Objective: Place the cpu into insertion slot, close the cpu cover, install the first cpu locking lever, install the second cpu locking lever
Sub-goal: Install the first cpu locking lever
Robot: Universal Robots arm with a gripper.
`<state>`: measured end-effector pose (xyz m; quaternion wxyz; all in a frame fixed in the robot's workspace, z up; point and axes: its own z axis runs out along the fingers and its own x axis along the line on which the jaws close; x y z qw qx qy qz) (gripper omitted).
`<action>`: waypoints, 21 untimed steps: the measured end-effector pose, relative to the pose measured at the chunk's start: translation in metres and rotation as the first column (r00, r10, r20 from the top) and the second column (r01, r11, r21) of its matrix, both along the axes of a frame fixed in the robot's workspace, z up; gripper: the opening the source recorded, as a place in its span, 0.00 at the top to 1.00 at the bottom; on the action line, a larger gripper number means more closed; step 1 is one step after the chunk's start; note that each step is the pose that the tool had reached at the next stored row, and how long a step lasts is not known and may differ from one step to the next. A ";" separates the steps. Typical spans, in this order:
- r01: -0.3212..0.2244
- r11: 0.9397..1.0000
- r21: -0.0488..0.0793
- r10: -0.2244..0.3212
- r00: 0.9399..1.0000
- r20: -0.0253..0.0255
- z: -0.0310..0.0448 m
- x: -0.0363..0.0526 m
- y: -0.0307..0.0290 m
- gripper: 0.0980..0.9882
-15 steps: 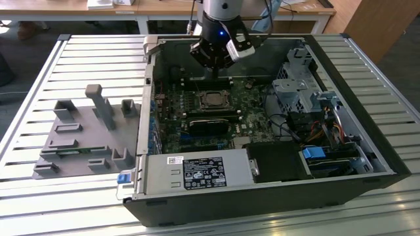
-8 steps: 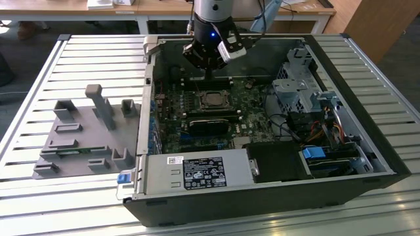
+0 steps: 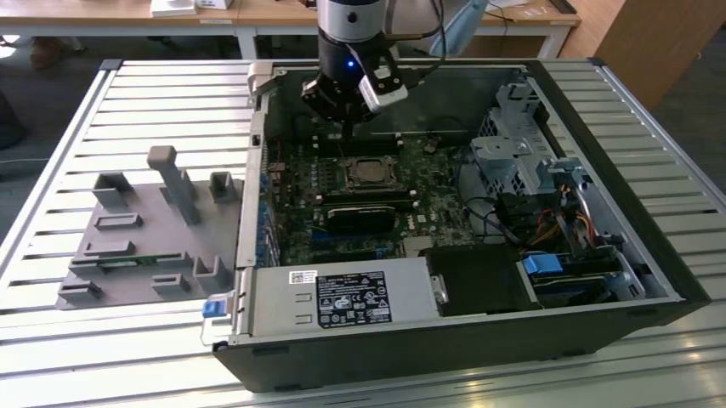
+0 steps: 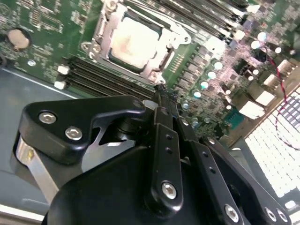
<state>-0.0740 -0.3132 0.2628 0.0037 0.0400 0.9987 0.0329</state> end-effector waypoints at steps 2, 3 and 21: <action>0.000 1.000 0.000 0.000 1.000 0.002 -0.0006 -0.0050 0.0000 0.99; 0.000 1.000 0.000 0.000 1.000 0.002 -0.0009 -0.0074 0.0000 0.99; -0.023 1.000 0.000 0.023 1.000 0.007 -0.0070 -0.0321 0.0081 0.99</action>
